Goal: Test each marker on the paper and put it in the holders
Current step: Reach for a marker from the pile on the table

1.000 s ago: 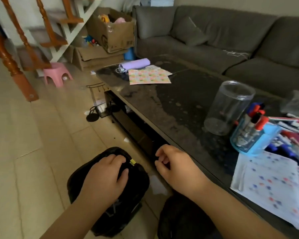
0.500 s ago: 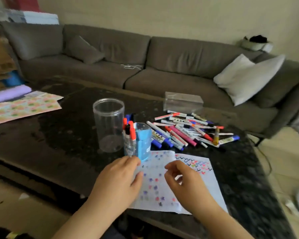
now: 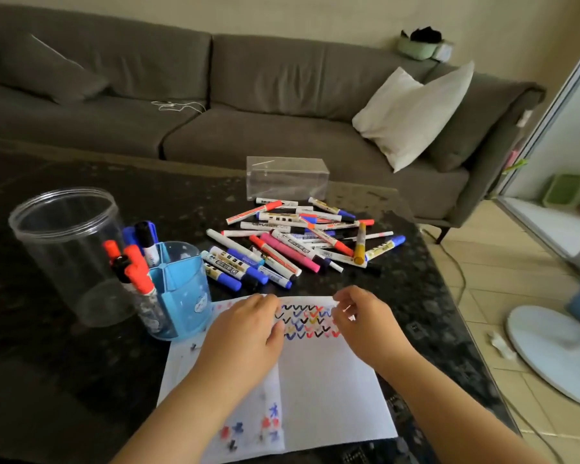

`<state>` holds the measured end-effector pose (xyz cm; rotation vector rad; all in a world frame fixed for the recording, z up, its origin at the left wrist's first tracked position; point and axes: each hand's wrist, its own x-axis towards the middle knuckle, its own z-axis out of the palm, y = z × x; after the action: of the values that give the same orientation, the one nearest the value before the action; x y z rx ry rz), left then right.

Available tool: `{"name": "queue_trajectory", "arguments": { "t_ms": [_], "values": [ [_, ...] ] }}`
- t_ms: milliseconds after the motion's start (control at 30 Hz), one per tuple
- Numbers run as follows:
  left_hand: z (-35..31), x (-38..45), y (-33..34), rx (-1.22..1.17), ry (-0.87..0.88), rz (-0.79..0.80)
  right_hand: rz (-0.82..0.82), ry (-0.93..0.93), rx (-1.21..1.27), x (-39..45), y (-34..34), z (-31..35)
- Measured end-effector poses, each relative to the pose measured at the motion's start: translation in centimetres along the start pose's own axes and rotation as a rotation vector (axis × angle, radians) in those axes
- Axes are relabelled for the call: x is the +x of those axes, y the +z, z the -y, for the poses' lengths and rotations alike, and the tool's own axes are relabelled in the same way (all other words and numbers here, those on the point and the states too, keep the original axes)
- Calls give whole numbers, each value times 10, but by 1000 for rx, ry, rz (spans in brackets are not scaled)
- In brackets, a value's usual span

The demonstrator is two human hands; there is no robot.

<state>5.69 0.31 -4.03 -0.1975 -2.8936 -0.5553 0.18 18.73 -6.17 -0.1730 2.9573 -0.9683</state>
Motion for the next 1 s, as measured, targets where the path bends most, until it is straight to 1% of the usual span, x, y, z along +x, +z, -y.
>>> {"name": "queue_trajectory", "arguments": {
  "t_ms": [133,300,400,567,633,800,1000],
  "values": [
    [2,9,7,-26,-28,19,-53,-18,-90,42,10,0],
    [0,17,8,-89,-48,-23,-103,-12,-302,93,25,10],
    [1,21,10,-115,-62,-45,-131,6,-331,107,34,12],
    [-1,25,13,-147,-67,-66,-224,-34,-354,107,40,11],
    [-4,24,14,-151,-56,-70,-202,-16,-345,105,38,12],
    [-9,17,11,-153,-26,-68,-48,61,-385,99,34,19],
    [-13,10,4,-140,13,-94,16,135,-249,88,27,21]
  ]
}}
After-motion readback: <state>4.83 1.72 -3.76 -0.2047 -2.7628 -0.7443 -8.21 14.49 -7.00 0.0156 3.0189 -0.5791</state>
